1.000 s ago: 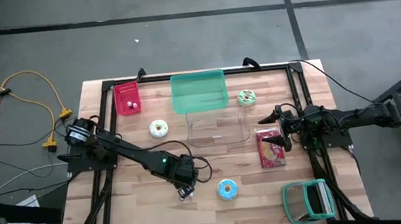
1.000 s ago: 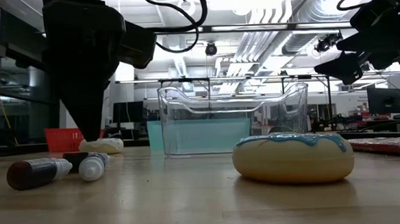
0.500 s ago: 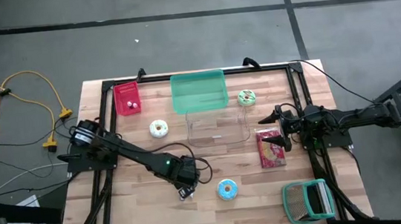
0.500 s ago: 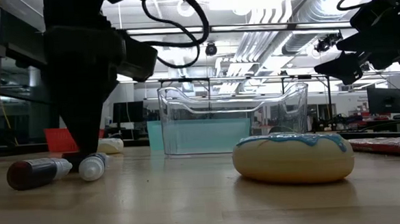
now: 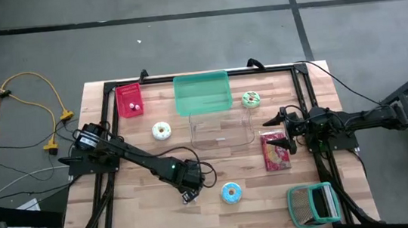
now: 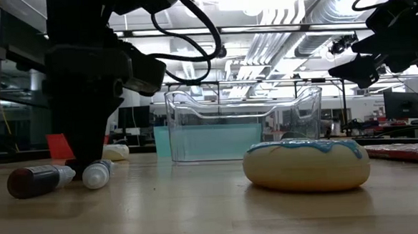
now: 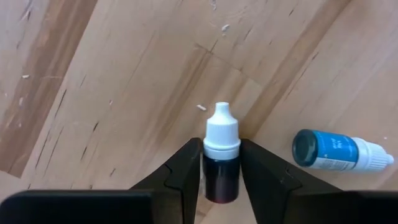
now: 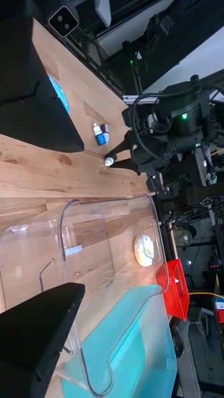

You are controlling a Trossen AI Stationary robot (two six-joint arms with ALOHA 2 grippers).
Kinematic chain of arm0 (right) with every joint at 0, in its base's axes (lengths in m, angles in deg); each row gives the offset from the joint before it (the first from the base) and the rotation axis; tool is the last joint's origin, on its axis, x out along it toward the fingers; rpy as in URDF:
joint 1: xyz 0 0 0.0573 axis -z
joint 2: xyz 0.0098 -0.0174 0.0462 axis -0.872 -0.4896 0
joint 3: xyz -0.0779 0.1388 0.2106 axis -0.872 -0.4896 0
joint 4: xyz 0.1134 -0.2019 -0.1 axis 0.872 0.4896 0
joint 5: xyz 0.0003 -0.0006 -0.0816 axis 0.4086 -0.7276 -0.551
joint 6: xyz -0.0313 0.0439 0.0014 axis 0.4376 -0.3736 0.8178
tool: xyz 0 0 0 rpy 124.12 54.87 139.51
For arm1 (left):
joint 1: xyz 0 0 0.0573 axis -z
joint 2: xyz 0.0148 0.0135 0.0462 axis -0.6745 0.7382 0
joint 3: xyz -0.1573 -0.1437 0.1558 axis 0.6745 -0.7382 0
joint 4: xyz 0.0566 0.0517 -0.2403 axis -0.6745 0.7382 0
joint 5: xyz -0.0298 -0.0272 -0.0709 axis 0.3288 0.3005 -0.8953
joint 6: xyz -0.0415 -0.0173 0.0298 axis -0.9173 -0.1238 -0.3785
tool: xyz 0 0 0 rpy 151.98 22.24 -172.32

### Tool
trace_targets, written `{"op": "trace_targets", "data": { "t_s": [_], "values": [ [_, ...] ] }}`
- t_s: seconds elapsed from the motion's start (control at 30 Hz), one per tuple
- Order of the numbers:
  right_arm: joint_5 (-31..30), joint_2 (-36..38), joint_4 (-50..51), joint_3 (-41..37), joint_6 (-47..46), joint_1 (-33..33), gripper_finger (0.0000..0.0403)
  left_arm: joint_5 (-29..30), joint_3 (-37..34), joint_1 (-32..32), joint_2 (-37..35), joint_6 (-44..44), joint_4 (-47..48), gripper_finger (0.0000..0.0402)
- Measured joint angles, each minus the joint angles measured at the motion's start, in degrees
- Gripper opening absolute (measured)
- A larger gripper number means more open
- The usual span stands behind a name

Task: Pick & Place Food Item
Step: Put the top red food coloring bottle into the red bin

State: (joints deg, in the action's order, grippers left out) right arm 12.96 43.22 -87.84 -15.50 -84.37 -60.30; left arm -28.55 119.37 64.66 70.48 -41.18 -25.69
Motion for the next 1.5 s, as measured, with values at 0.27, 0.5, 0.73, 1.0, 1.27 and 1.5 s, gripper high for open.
{"op": "trace_targets", "data": {
  "t_s": [0.27, 0.5, 0.73, 1.0, 1.27, 1.5],
  "values": [
    [-0.02, 0.02, 0.02, -0.01, 0.00, 0.01, 0.0350, -0.14, 0.00, -0.04, -0.01, 0.02, -0.08, 0.0108],
    [0.00, 0.00, 0.02, 0.00, 0.00, 0.02, 0.0350, -0.14, 0.00, -0.04, -0.01, 0.04, 0.07, 0.0097],
    [-0.01, 0.01, 0.02, -0.02, 0.00, 0.02, 0.0350, -0.16, 0.00, -0.04, -0.04, 0.04, 0.16, 0.0064],
    [0.00, 0.02, 0.02, -0.02, 0.00, 0.00, 0.0350, -0.16, 0.00, -0.04, -0.04, 0.04, 0.18, 0.0067],
    [0.00, 0.00, 0.02, -0.02, 0.00, 0.02, 0.0350, 0.44, -0.02, -0.19, -0.97, -1.36, 0.90, 0.0067],
    [-0.01, 0.02, 0.02, -0.02, 0.00, 0.01, 0.0350, 4.80, -0.02, -0.84, -5.36, -1.50, 4.51, 0.0067]
  ]
}}
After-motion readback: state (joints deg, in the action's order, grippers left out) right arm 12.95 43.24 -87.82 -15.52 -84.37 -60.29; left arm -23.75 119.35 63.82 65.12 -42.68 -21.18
